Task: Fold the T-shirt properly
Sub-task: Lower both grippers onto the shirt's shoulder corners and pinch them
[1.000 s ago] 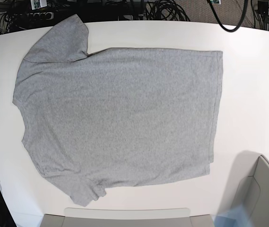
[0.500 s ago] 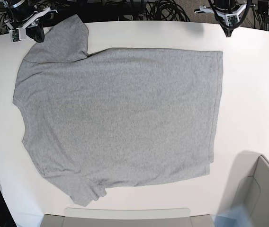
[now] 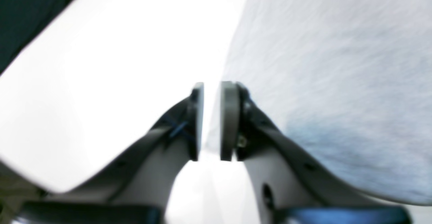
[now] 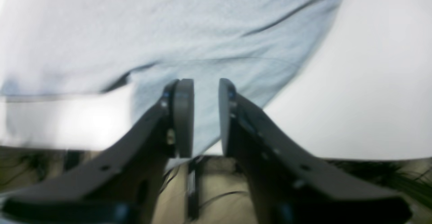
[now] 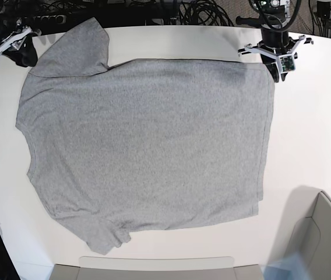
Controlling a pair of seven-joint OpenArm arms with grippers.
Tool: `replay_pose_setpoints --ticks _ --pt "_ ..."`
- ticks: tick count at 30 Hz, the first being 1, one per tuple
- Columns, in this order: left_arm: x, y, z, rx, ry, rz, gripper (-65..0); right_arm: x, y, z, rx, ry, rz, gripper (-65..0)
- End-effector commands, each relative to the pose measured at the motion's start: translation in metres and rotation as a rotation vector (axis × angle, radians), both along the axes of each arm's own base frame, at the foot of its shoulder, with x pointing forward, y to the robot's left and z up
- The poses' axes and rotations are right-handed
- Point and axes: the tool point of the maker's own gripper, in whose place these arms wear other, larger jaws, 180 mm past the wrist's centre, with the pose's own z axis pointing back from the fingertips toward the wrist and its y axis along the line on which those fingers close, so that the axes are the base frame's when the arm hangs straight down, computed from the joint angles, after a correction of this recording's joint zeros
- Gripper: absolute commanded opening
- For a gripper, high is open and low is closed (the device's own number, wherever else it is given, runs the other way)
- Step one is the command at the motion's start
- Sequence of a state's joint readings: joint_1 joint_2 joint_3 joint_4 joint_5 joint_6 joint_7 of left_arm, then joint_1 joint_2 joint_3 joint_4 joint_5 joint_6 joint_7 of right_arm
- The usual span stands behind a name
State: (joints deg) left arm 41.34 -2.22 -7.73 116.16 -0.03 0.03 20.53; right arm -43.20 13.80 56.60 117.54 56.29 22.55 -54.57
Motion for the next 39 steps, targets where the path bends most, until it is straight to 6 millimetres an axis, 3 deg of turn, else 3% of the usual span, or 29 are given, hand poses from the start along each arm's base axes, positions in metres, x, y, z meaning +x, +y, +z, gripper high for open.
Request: replay_pose_setpoints --ticks 1,5,10,16,23,28,33,36,39 --pt "0.005 -0.007 0.007 0.009 -0.024 -0.051 -51.7 -0.002 -0.003 0.006 -0.033 -0.019 0.013 -48.1" --pt "0.015 -0.025 0.008 0.023 -0.02 -0.188 -51.4 -0.012 -0.008 -0.01 -0.087 0.018 -0.035 -48.7" --pt "0.025 -0.037 0.011 0.016 -0.042 -0.242 -51.4 -0.025 -0.007 -0.054 0.02 0.096 -0.117 -48.9" --pt "0.032 -0.036 0.014 0.022 -0.059 -0.238 -51.4 -0.027 -0.01 -0.103 0.159 0.17 -0.191 -48.9" --pt "0.029 -0.041 0.009 -0.002 -0.038 -0.225 -51.4 -0.017 0.008 -0.126 0.238 0.199 -0.172 -48.9" --pt "0.023 -0.04 0.0 -0.019 0.019 -0.203 -51.1 -0.022 0.016 -0.153 0.255 0.274 -0.174 -48.9" --pt "0.022 -0.041 -0.001 -0.035 0.025 -0.195 -49.5 -0.026 0.032 -0.159 0.277 0.296 -0.14 -48.9" --pt "0.027 -0.042 -0.001 -0.176 -0.001 -0.145 -45.1 -0.033 0.045 -0.159 0.274 0.296 -0.104 -48.9" --pt "0.024 -0.019 -0.005 -0.378 0.015 -0.016 -42.8 -0.039 0.052 -0.156 0.267 0.286 -0.081 -48.9"
